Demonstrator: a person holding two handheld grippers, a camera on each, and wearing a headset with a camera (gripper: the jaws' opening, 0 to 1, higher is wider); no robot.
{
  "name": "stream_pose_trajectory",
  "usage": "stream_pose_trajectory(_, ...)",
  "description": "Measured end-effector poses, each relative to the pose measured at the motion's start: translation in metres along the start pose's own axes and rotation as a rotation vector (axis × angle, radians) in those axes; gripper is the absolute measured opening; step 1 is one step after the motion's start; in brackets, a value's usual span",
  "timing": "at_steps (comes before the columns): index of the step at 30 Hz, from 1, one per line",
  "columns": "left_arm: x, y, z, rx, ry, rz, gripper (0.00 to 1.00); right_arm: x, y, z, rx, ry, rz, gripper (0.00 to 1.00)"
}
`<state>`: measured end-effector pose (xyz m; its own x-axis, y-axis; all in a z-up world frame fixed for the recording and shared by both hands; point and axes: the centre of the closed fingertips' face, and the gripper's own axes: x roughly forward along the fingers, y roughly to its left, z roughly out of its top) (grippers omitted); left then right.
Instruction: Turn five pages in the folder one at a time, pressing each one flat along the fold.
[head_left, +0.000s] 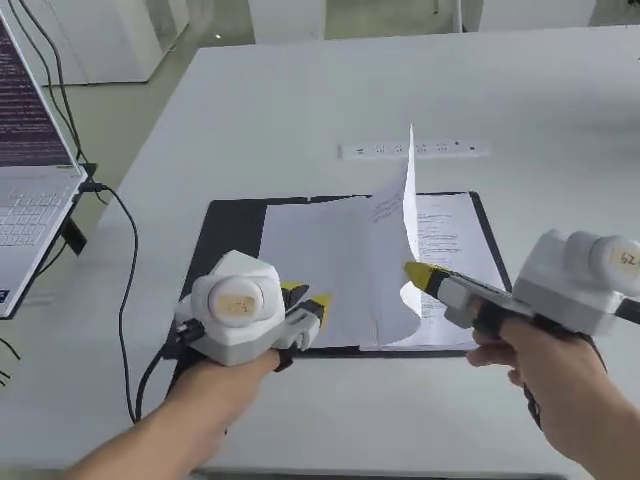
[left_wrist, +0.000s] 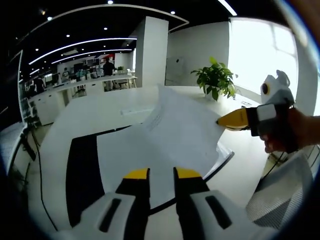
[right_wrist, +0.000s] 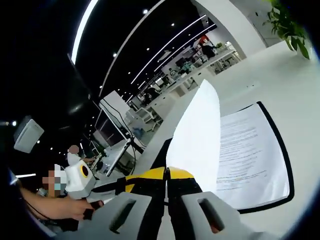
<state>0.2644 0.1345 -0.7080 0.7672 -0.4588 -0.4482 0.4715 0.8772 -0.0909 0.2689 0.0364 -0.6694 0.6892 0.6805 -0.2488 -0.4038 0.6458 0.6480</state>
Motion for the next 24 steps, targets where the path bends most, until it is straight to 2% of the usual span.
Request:
stream_pose_trajectory(4, -0.018, 0.02, -0.003, -0.017, -0.009, 0.035, 0.17, 0.02, 0.023, -0.01, 0.0, 0.026, 0.04, 0.0)
stream_pose_trajectory(12, -0.044, 0.051, -0.011, -0.038, -0.015, 0.092, 0.17, 0.054, 0.05, -0.033, -0.009, 0.092, 0.07, 0.0)
stream_pose_trajectory(16, -0.053, 0.063, -0.016, -0.054, -0.017, 0.114, 0.16, 0.07, 0.057, -0.045, -0.016, 0.128, 0.081, 0.0)
stream_pose_trajectory(24, -0.062, 0.074, -0.025, -0.072, -0.017, 0.131, 0.16, 0.092, 0.055, -0.066, -0.006, 0.184, 0.082, 0.0)
